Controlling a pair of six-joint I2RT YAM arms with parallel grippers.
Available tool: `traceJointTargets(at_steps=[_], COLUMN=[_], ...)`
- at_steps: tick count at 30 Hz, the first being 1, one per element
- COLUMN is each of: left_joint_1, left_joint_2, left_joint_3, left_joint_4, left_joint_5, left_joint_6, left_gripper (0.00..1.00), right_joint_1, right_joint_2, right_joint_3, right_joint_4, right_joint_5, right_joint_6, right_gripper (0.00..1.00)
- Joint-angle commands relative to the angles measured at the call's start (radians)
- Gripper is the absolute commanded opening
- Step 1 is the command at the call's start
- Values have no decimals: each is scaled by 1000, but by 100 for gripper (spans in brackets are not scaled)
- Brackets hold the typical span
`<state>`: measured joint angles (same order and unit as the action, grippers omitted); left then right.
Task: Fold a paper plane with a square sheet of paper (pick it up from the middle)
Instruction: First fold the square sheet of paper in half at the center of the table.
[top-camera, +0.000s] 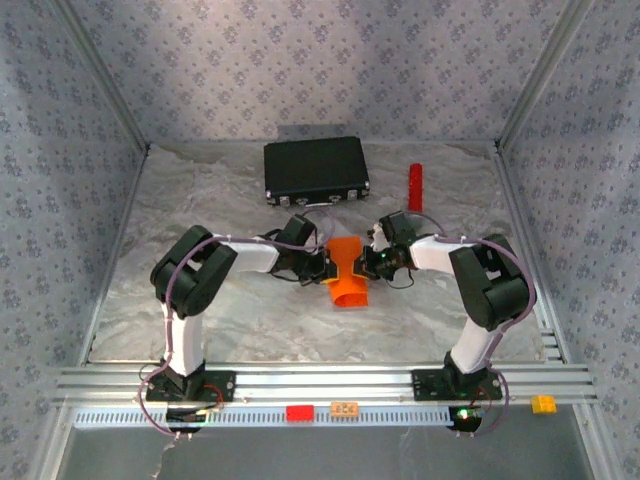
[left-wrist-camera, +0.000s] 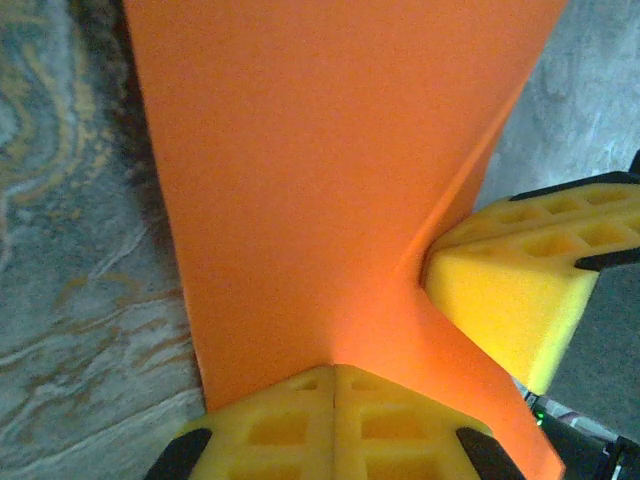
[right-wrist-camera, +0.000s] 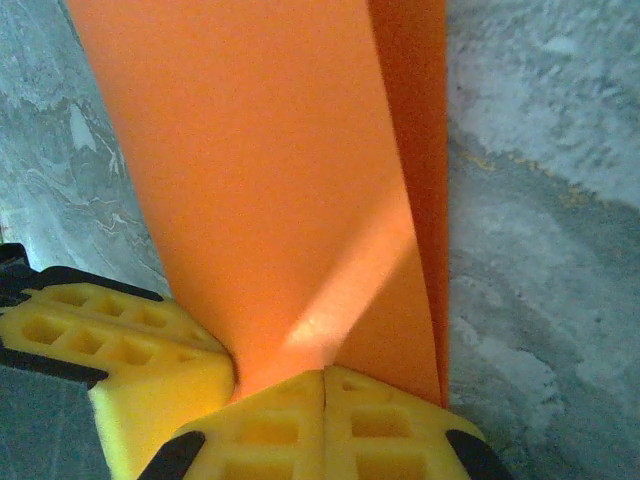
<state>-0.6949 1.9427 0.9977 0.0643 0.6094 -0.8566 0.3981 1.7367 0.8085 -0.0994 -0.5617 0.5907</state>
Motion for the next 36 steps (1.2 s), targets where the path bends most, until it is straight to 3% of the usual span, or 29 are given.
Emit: traceJointTargets(at_steps=[1, 12, 17, 22, 36], left_joint_1=[0, -2, -23, -40, -48], left_joint_2=[12, -104, -83, -49, -75], left_joint_3=[-56, -9, -15, -65, -197], left_joint_4=[-56, -5, 66, 102, 36], left_joint_5=[-40, 6, 64, 52, -37], left_joint_6=[52, -10, -67, -90, 37], left_gripper=[0, 2, 2, 2, 0], right_joint_1=[2, 1, 0, 0, -1], right_joint_2=[18, 7, 8, 4, -9], right_joint_3=[-48, -52, -53, -54, -65], right_joint_4=[-109, -110, -107, -109, -99], right_joint_5=[88, 97, 94, 96, 110], right_joint_6=[12, 13, 13, 12, 21], right_gripper=[0, 0, 0, 0, 0])
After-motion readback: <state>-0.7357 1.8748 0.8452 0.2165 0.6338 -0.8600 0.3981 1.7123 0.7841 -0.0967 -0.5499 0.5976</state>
